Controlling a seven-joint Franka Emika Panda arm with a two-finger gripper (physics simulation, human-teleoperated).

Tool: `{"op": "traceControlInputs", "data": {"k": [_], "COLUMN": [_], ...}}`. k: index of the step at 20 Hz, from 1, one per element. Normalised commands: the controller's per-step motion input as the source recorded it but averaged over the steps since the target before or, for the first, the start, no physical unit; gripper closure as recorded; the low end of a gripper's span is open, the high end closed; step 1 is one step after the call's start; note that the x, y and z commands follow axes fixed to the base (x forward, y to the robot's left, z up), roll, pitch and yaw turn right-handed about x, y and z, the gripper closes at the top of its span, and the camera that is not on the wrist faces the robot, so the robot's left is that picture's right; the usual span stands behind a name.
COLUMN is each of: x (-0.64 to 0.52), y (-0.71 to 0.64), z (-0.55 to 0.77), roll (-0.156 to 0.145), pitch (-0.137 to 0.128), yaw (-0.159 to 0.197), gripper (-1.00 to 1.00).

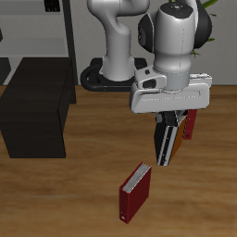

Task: Place the striped book flat on top of the shelf

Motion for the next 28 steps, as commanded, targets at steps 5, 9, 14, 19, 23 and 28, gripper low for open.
{"op": "traceControlInputs", "data": {"k": [5, 9, 14, 19, 23, 28], "x": [-0.34, -0.44, -0.52, -0.58, -0.47, -0.39], "y": [-0.27, -0.43, -0.54, -0.36, -0.33, -0.24], "z": [0.43, 0.29, 0.32, 0.33, 0.22, 0.05], "roll": [-0.009, -0.011, -0.053, -0.028, -0.028, -0.010], "pitch": [-0.040, -0.041, -0.021, -0.077, -0.008, 0.000], "yaw": [-0.026, 0.024, -0.031, 0.056, 0.007, 0.010], "gripper": [1.00, 1.00, 1.00, 1.00, 1.00, 1.00]}}
